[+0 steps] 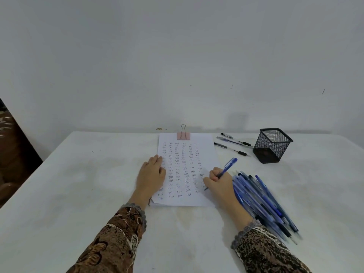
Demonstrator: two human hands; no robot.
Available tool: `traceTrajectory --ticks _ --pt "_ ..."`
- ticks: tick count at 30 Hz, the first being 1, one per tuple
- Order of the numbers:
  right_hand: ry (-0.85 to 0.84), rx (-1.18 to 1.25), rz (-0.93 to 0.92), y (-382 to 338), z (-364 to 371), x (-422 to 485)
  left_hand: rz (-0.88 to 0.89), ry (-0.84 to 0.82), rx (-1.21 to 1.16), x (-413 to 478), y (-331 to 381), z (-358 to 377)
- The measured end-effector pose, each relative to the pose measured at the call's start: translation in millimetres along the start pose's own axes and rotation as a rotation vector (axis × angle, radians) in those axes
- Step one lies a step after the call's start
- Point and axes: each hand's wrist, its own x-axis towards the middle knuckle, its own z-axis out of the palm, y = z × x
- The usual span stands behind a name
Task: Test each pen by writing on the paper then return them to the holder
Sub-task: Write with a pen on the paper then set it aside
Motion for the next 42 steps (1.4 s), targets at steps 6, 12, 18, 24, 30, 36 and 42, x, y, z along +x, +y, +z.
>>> traceTrajectory --ticks 6,12,18,24,30,36,42 --pt "-0.026 -0.037 -0.008 -5 1 -1 -0.001 0.006 -0.009 1 0 0" --pt "-0.033 -0.018 -0.005 -3 -1 1 0.002 0.007 -0.01 1 -2 2" --pt "-0.004 -0.013 -0.009 1 -3 5 0.002 0.004 -0.019 1 -3 1" --pt "0.004 -0.027 -0.019 0 -2 3 0.007 0.006 -0.021 1 -2 1" --pt "0.009 0.016 -0.002 -4 -2 2 0.012 0.01 -0.034 1 -2 1" --pt "0.087 0.575 0.216 -11 -14 14 0.011 0.042 -0.036 1 -1 2" --pt "0.128 0.324 -0.036 -46 -8 30 0.024 0.062 -0.03 1 -1 4"
